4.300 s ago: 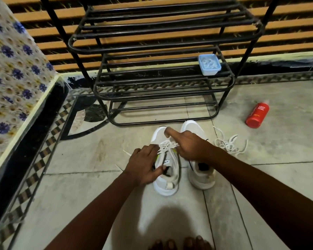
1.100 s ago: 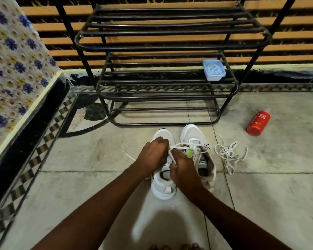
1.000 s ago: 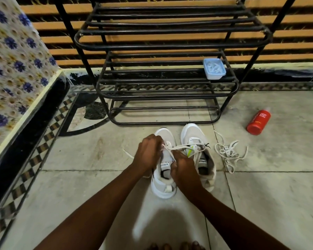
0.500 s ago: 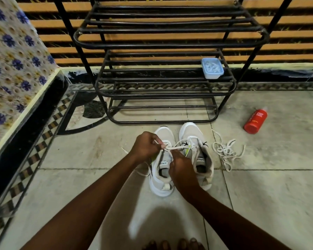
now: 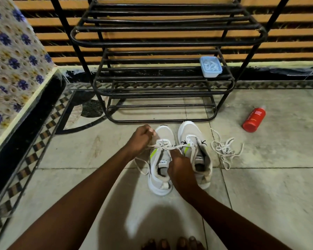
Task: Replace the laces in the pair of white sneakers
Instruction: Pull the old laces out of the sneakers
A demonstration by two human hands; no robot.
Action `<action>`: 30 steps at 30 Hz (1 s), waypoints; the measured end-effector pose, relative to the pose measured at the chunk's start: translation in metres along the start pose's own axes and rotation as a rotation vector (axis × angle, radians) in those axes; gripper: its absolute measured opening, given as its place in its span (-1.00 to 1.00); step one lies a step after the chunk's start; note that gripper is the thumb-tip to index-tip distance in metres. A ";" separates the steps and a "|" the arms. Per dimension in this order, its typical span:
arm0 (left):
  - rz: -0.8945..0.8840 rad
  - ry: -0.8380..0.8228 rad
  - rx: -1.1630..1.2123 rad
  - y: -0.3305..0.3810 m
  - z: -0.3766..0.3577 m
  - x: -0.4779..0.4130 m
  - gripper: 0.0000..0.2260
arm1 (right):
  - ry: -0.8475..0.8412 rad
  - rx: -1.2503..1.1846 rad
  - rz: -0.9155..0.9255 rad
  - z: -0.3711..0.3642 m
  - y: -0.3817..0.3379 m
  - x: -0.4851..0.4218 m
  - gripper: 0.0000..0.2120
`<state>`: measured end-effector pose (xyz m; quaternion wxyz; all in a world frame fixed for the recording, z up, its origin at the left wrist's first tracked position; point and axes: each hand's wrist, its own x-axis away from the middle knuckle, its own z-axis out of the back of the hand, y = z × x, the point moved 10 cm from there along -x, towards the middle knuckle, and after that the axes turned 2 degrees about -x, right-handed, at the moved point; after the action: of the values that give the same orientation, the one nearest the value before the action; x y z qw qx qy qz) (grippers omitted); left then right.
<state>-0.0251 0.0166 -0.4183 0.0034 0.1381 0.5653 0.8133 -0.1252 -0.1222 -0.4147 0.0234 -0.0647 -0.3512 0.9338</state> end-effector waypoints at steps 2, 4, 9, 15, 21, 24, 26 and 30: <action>-0.066 -0.143 -0.297 0.000 -0.013 0.001 -0.80 | 0.014 -0.007 0.001 0.001 0.000 0.000 -0.65; -0.160 -0.180 -0.592 0.003 -0.018 0.002 -0.77 | 0.018 -0.012 0.016 0.001 -0.002 0.001 -0.63; -0.290 -0.190 -0.868 0.019 -0.027 -0.001 -0.82 | 0.008 0.012 0.002 0.000 0.000 0.000 -0.62; -0.248 0.242 -1.029 0.034 0.001 0.003 -0.79 | -0.022 0.027 -0.004 -0.001 -0.004 0.000 -0.60; 0.237 0.346 0.738 -0.008 0.035 -0.009 -0.83 | 0.001 0.017 0.007 0.001 -0.005 0.002 -0.57; -0.154 0.221 0.045 0.028 0.048 -0.010 -0.81 | 0.002 0.000 0.018 0.000 -0.005 0.002 -0.58; -0.407 -0.032 -0.460 0.044 0.016 -0.001 -0.91 | 0.001 0.007 0.007 -0.001 -0.004 0.001 -0.58; -0.554 -0.213 -1.003 0.034 -0.024 0.011 -0.82 | -0.001 0.019 0.003 0.000 -0.004 0.002 -0.58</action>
<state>-0.0365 -0.0160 -0.3924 0.3378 0.0476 0.1225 0.9320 -0.1268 -0.1189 -0.4123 0.0224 -0.0644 -0.3420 0.9372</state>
